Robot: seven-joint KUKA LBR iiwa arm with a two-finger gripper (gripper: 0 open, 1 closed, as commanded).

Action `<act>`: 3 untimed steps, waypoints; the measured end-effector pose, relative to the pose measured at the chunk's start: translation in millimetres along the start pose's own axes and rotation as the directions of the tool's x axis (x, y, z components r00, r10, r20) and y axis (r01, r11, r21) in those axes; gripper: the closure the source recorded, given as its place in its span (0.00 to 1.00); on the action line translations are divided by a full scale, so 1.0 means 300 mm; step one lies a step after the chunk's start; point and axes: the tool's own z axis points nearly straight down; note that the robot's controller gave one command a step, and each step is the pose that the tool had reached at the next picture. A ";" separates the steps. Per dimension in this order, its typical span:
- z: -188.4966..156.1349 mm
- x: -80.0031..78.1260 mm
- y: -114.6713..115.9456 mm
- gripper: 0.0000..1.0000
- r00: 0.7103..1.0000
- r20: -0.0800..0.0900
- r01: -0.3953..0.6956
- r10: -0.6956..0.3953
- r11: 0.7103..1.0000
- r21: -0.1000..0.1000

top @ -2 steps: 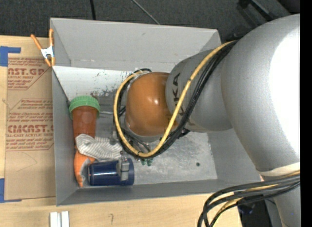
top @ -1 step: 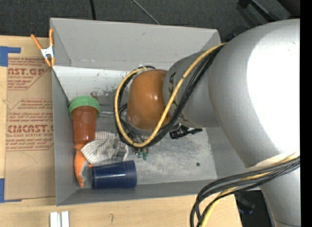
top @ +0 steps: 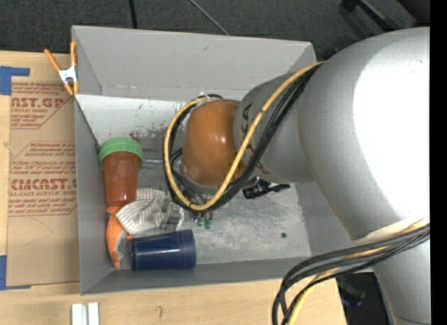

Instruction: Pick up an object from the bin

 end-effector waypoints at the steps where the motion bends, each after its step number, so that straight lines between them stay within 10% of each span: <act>1: -0.675 -0.054 -0.018 1.00 1.000 -0.014 0.000 0.000 1.000 0.006; 3: -0.565 -0.054 -0.003 1.00 0.998 -0.010 0.061 -0.061 0.998 0.006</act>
Offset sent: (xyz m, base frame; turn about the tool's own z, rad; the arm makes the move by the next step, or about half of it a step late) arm 0.0000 0.0000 0.0000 0.0000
